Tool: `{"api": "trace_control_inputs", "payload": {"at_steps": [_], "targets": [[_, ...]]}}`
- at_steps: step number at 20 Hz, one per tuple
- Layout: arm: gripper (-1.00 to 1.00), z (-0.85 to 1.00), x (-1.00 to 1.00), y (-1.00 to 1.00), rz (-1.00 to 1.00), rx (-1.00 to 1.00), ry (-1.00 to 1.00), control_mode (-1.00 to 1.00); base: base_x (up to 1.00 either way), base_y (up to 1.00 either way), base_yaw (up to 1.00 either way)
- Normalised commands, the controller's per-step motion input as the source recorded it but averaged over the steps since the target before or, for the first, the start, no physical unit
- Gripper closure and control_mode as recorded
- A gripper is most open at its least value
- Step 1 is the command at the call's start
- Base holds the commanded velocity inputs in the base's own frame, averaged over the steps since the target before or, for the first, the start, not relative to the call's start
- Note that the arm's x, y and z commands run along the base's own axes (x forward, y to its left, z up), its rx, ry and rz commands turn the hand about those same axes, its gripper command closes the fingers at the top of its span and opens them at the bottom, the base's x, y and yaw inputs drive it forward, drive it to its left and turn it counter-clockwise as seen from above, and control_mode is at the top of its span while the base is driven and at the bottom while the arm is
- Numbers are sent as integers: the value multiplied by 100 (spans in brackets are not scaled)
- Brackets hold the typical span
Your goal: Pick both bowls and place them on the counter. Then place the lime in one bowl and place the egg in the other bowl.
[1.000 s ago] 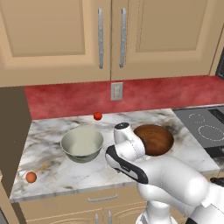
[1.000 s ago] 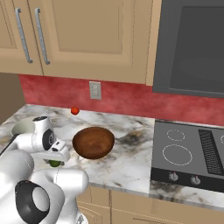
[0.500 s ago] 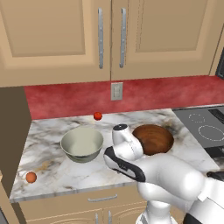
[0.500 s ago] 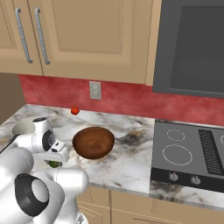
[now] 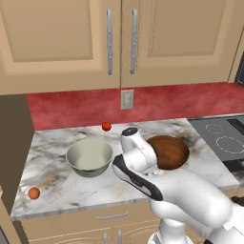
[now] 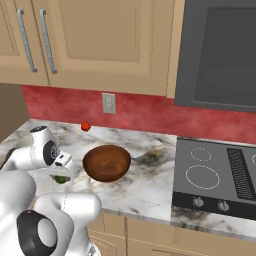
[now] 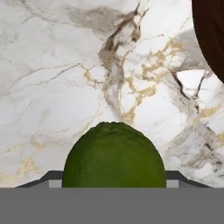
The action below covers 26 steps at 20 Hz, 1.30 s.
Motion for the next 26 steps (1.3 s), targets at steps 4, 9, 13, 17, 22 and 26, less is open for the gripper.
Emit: {"api": "trace_control_inputs", "payload": {"at_steps": [4, 9, 13, 17, 22, 26], "targets": [[100, 71, 0, -31, 0, -1, -19, -100, 0, 0, 0], [100, 55, 0, -42, -2, 0, -12, -100, 0, 0, 0], [100, 43, 0, -51, -4, 0, -7, -100, 0, 0, 0], [100, 42, 0, -45, -8, 0, -5, -100, 0, 0, 0], [100, 23, 1, -45, -7, 0, -3, -100, 0, 0, 0], [100, 0, 16, -57, -1, 1, 2, -100, 0, 0, 0]]}}
